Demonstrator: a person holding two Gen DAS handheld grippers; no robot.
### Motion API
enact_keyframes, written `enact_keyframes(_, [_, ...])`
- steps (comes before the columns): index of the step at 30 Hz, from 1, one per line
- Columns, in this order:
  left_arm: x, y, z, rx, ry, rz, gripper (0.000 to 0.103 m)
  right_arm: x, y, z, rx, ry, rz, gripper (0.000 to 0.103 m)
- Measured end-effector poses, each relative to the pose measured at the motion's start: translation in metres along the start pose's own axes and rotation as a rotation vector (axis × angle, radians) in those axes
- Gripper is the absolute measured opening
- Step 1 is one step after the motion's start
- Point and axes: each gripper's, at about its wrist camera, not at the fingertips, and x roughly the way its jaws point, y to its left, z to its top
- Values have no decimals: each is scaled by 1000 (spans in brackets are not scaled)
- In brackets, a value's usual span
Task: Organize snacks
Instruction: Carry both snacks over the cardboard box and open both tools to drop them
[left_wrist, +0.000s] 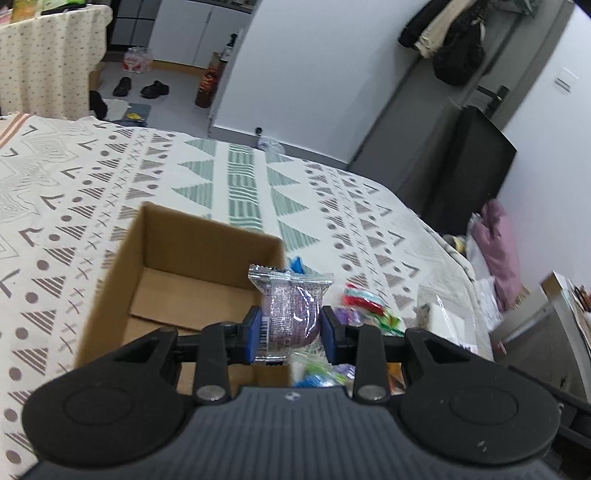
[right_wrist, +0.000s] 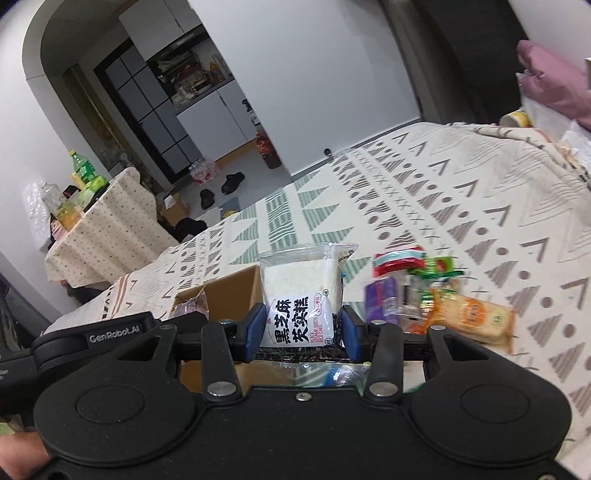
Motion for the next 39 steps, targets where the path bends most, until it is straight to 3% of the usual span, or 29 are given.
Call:
enact_keyframes(12, [36,50,20,-108,15,50,32,56,30,8,-20,60,68,43])
enact_keyframes(26, [30,79,33,-189,-70,80,36,102,70,11,-83,126,120,43])
enact_keyframes(28, [27,81,34,-206,-77,77,39,102,76,11,-122,122,165,46])
enact_keyframes(30, [24,83,34,-222,-79,85,50,100,79,12,-137,123,153,62])
enact_keyframes(32, [22,83,32,-232,-76,115,56,92,77,12,-138,109,124,69])
enact_keyframes(36, [16,82,26,-236,-80,116,74,76,67,12,-117,104,84,76])
enact_keyframes(39, [12,80,21,-246,-68,119,79,66,56,9,-110,101,47,81])
